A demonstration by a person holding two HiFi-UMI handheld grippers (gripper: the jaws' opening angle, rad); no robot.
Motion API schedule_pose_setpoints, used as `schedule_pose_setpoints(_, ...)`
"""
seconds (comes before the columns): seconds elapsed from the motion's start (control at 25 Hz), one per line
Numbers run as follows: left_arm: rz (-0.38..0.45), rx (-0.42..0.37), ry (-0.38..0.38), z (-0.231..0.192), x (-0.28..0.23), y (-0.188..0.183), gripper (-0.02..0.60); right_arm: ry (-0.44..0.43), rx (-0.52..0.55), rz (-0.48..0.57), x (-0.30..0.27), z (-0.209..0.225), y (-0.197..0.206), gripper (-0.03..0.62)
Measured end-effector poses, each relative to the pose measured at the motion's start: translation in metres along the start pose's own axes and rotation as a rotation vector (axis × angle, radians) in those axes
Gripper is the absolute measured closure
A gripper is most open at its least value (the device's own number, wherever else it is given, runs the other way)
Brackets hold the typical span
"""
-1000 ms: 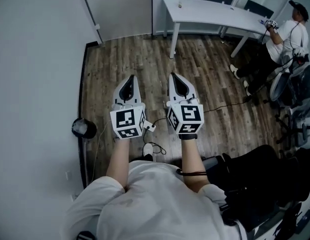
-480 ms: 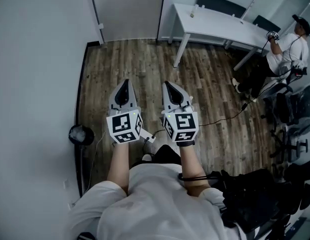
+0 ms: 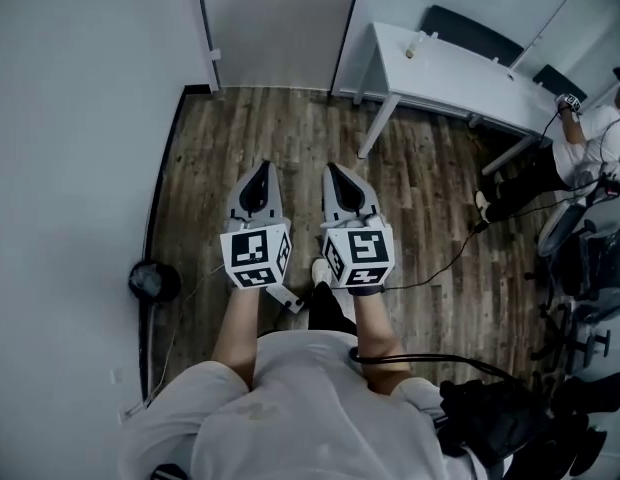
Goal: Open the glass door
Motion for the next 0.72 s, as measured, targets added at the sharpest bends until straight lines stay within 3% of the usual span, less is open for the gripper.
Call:
schedule_pose_setpoints(0.2, 0.020, -0.001, -0.018, 0.002, -0.112, -0.010, 0.592, -0.063, 0.038, 0.059, -0.077, 0.055, -0.032, 0.599)
schedule_pose_setpoints(0.44, 0.060, -0.043, 0.018, 0.019, -0.229, -0.041, 0.592, -0.014, -0.035, 0.125, -0.156, 0.152, -0.070, 0.599)
schedule_pose_setpoints(0.56, 0.040, -0.057, 0.013, 0.019, -0.264, -0.036, 0.592, -0.013, -0.092, 0.104, -0.189, 0.183, -0.063, 0.599)
schedule_pose_setpoints(0.72, -0.002, -0.059, -0.012, 0.003, -0.292, -0.027, 0.592, -0.038, -0.128, 0.055, -0.227, 0.191, -0.045, 0.599)
Point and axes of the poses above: the fingertips, and each gripper's own axes: x backward along the fingers, z to its right, y out of its underside, the point moved 1 cm from there along x, backward along the fingers, and after that the axes turned 10 degrees about y, right-handed, at the moved point
